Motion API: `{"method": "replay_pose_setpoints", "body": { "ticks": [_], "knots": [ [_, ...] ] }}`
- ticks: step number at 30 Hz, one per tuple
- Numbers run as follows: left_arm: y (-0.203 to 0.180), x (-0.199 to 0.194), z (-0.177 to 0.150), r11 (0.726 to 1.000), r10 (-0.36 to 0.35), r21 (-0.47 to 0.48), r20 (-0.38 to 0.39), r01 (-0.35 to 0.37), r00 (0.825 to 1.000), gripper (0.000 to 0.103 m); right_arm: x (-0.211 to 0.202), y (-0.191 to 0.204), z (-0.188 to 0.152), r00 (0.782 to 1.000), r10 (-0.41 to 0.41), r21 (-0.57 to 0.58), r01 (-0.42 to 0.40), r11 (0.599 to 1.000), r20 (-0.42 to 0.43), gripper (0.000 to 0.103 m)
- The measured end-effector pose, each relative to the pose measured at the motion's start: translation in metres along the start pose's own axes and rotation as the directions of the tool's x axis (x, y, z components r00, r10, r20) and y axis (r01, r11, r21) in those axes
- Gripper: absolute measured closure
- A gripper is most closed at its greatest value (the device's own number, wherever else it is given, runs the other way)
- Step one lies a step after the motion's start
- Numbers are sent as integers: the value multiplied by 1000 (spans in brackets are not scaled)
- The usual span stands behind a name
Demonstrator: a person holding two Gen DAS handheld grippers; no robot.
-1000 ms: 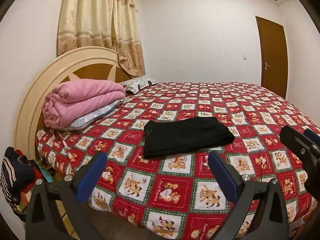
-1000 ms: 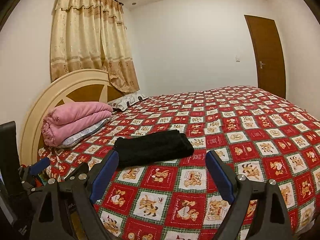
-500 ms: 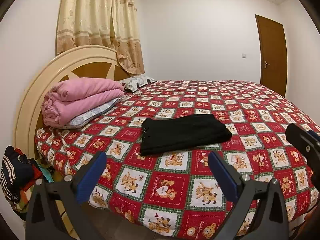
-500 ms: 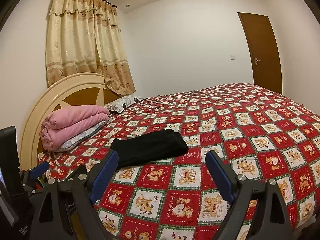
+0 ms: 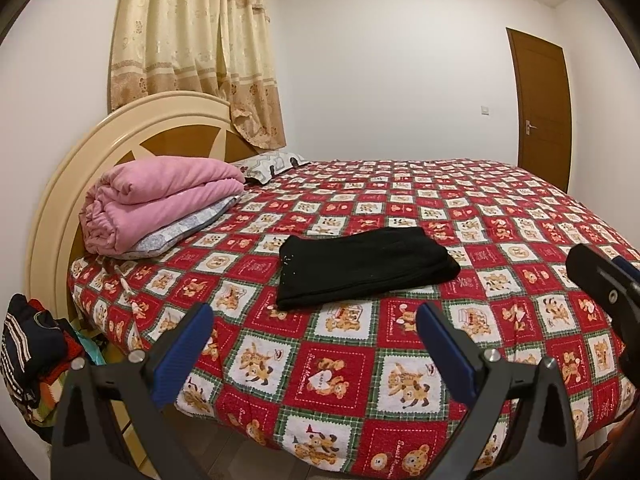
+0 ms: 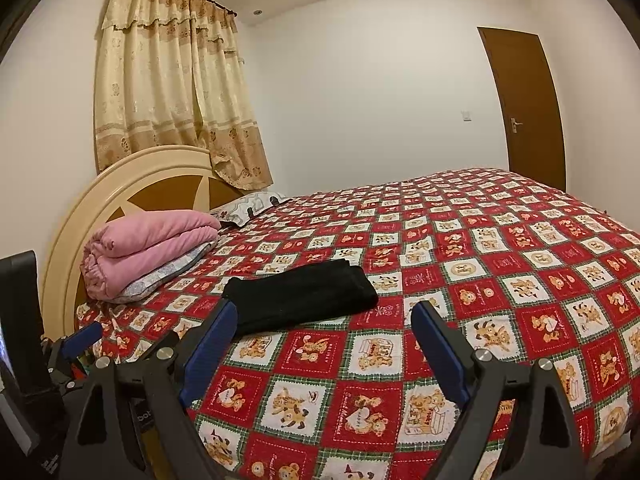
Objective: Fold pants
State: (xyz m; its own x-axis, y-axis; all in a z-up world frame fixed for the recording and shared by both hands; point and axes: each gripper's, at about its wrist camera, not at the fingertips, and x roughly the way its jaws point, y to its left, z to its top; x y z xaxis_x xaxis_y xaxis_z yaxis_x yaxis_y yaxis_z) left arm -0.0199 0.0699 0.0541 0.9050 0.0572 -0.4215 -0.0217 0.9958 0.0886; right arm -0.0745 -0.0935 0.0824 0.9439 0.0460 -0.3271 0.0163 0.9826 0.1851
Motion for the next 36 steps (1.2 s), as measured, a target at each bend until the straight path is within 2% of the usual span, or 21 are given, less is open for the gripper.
{"method": "replay_pose_setpoints", "body": {
  "ticks": [26, 32, 36],
  "knots": [
    [-1, 1, 0, 1000, -9, 4, 1, 9, 1000, 0, 4, 0, -1, 1000, -3, 7, 3, 1000, -6, 13],
    [-2, 2, 3, 1000, 17, 18, 28, -17, 999, 0, 4, 0, -1, 1000, -2, 8, 2, 1000, -7, 13],
    [0, 2, 4, 1000, -16, 12, 29, 15, 999, 0, 4, -2, -3, 1000, -6, 11, 7, 1000, -11, 13]
  ]
}}
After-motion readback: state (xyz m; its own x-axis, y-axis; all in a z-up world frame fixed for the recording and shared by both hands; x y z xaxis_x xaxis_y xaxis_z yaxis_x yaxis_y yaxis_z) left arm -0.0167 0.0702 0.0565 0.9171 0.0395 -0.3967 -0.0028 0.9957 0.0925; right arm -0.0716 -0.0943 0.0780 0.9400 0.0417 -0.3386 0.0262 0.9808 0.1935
